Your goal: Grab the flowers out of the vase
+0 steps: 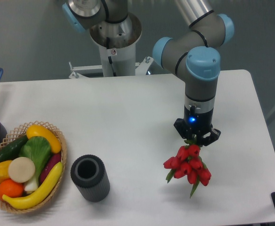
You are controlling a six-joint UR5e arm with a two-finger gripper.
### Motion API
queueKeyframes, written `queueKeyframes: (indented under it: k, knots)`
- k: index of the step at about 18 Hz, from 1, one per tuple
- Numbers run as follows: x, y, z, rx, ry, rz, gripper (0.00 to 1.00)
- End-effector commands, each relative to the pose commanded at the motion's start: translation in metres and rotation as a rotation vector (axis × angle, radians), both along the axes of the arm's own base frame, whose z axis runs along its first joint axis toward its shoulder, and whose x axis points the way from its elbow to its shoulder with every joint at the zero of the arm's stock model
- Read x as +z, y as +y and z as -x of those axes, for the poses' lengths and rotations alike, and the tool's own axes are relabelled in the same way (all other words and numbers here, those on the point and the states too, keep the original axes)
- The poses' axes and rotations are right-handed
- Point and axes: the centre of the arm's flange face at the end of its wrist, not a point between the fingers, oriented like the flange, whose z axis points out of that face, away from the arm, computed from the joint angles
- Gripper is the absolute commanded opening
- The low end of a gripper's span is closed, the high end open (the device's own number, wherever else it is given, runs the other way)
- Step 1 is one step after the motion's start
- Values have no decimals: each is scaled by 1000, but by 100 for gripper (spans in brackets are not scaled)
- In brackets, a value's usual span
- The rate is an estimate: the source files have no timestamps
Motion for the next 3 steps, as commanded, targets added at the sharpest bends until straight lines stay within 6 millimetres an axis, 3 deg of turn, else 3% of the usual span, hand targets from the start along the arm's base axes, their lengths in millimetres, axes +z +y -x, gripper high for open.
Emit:
queueKeyframes:
  k: [3]
  knots:
    - [-4,-1,-2,0,-4,9,17]
